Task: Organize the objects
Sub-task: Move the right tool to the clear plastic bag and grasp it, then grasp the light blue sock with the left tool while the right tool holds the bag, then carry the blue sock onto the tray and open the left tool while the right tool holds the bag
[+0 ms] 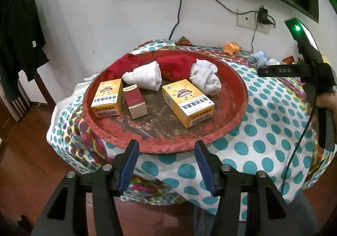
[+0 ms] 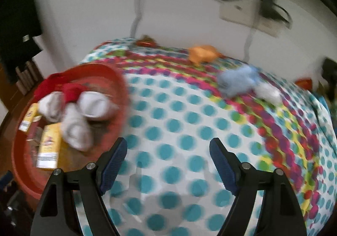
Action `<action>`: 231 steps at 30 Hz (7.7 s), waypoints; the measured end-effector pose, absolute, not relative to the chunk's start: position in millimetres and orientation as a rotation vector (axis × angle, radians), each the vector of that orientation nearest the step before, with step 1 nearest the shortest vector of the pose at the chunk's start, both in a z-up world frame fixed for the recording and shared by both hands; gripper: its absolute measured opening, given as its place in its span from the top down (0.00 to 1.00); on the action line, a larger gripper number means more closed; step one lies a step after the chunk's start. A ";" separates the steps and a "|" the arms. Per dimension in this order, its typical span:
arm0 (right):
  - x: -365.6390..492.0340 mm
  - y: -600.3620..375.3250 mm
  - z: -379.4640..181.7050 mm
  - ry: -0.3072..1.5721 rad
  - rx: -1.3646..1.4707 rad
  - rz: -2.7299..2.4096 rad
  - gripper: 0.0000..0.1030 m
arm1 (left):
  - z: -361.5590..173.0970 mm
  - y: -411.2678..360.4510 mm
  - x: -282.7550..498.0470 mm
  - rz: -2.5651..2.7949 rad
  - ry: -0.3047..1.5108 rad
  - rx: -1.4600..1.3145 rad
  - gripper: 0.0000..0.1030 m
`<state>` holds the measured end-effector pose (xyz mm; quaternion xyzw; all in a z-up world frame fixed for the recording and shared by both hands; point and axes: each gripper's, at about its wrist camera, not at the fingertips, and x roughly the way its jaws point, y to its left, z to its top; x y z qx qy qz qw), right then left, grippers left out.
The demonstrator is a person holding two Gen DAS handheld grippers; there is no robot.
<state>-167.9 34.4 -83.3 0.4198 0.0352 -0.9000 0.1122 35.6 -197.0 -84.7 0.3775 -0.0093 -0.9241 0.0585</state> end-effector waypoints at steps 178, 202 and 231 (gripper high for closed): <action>-252.7 193.7 -120.1 0.167 1.307 -2.624 0.34 | -124.3 39.3 -180.6 -2.967 -0.124 1.364 0.74; -252.6 193.6 -120.3 0.168 1.306 -2.624 0.34 | -113.0 14.4 -162.8 -2.935 -0.010 1.241 0.74; -252.5 193.3 -120.5 0.169 1.306 -2.624 0.34 | -62.8 -24.4 -93.3 -2.994 -0.147 1.304 0.73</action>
